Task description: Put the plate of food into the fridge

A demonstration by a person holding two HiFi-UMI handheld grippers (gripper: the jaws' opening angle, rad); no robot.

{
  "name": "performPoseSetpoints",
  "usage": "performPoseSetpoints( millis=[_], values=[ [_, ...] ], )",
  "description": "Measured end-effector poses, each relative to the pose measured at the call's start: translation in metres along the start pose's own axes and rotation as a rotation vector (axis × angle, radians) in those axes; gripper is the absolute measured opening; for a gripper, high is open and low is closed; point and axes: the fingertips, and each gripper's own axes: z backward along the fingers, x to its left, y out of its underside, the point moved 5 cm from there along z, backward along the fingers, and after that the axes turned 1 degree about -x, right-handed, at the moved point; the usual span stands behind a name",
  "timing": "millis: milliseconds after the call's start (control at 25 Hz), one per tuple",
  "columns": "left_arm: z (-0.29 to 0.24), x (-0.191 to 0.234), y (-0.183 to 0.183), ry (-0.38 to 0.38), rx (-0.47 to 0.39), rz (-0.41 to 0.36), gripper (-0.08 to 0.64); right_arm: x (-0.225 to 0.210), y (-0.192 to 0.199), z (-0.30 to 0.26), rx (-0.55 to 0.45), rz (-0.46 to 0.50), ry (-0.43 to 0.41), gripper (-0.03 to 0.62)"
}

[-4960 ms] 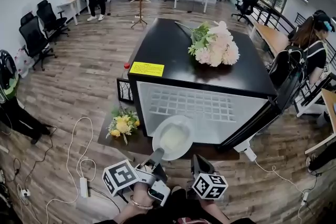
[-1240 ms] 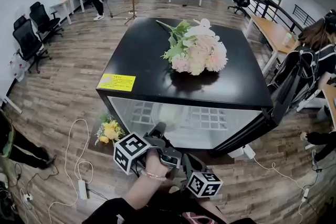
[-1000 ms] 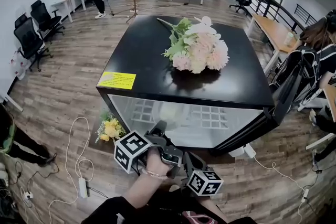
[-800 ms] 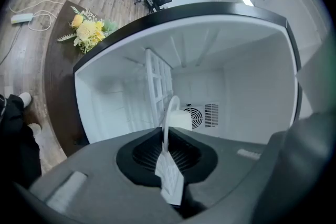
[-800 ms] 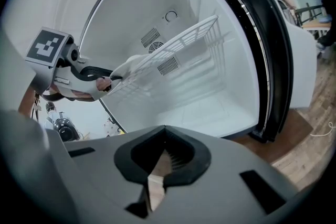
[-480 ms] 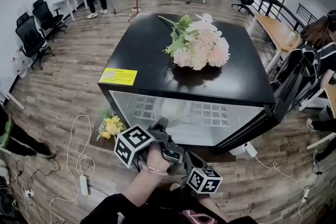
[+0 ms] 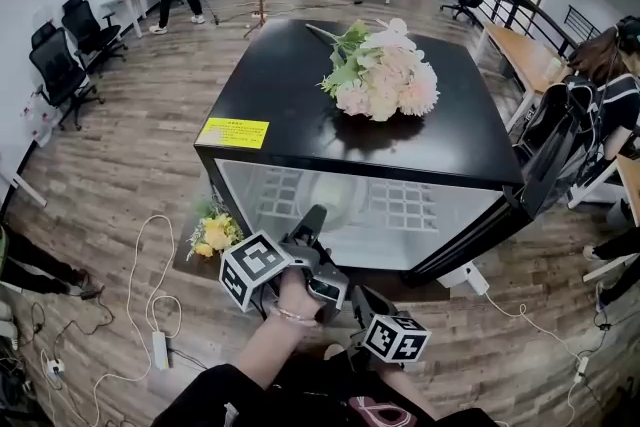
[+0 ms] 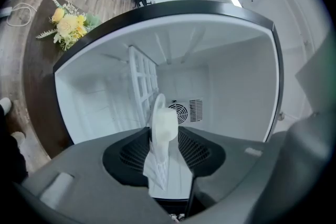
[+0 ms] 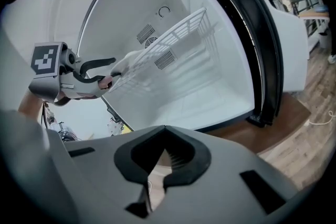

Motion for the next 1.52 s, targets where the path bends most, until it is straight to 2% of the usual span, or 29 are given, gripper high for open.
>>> performPoseSetpoints(
  millis=[80,160,240,400,600,880,1120,1240,1360,1520],
  values=[
    [0.003,0.002,-0.003,0.01,-0.013,-0.01,0.16,0.002,0.005,0.002,0.013,0.0,-0.009,0.009],
    [0.005,0.001,-0.008,0.008,-0.035,-0.072,0.16,0.005,0.009,0.004,0.023,0.004,-0.021,0.009],
    [0.007,-0.002,-0.012,0.013,-0.046,-0.137,0.16,0.009,0.011,0.006,0.033,0.003,-0.045,0.063],
    [0.015,-0.008,-0.013,0.039,-0.047,-0.209,0.161,0.013,0.012,0.009,0.026,-0.006,-0.061,0.084],
    [0.031,-0.006,-0.003,0.084,0.011,-0.238,0.161,0.016,0.012,0.016,0.0,-0.003,-0.042,0.081],
    [0.057,0.002,0.001,0.096,0.028,-0.43,0.16,0.021,0.007,0.021,-0.054,0.051,-0.014,0.075],
    [0.077,0.011,0.009,0.114,0.082,-0.56,0.16,0.027,0.006,0.027,-0.104,0.103,0.023,0.066],
    [0.085,0.021,0.021,0.12,0.146,-0.637,0.16,0.029,0.004,0.032,-0.147,0.153,0.064,0.048],
    [0.092,0.037,0.028,0.102,0.197,-0.662,0.159,0.033,0.004,0.035,-0.172,0.163,0.071,0.037],
    [0.1,0.045,0.028,0.087,0.195,-0.725,0.153,0.036,0.005,0.036,-0.187,0.184,0.078,0.034]
  ],
)
